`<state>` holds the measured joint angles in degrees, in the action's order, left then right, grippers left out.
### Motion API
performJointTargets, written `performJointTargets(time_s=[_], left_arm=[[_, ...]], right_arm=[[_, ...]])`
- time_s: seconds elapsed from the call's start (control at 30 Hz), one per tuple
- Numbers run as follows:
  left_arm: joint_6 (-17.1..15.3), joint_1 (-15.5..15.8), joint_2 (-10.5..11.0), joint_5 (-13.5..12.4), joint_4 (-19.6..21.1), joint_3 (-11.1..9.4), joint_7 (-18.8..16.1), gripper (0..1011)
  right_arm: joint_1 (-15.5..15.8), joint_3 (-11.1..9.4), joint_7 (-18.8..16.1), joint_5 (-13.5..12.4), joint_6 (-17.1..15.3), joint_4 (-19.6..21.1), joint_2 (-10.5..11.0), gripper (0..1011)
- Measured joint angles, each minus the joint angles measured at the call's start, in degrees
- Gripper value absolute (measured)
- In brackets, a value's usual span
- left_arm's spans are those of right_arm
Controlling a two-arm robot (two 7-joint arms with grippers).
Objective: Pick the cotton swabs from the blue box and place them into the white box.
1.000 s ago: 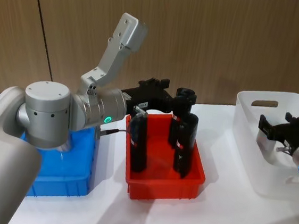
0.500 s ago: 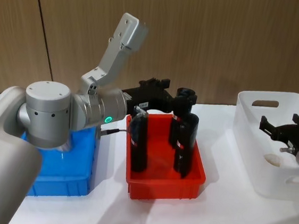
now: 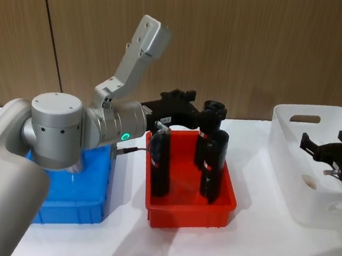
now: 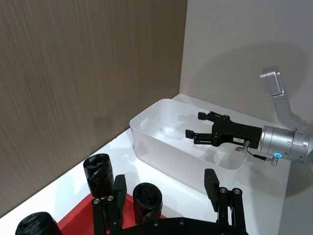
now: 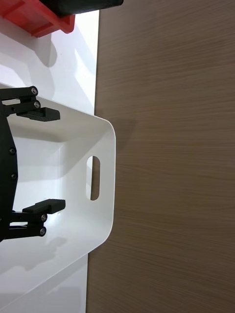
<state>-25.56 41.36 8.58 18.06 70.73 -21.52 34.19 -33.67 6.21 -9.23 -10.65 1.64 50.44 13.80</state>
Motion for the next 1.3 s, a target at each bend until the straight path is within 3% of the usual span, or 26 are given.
performJointTargets(time_s=[0.73, 1.3], left_arm=[[0.71, -0.92, 0.43, -0.18, 0.68, -0.14, -1.02, 1004], [8.58, -9.64, 4.62, -2.25, 7.77, -1.59, -11.64, 1004]], right_arm=[[1.29, 0.04, -0.02, -0.3, 0.05, 1.88, 0.22, 1001], [9.29, 1.69, 1.33, -1.67, -0.87, 13.7, 1.52, 1001]])
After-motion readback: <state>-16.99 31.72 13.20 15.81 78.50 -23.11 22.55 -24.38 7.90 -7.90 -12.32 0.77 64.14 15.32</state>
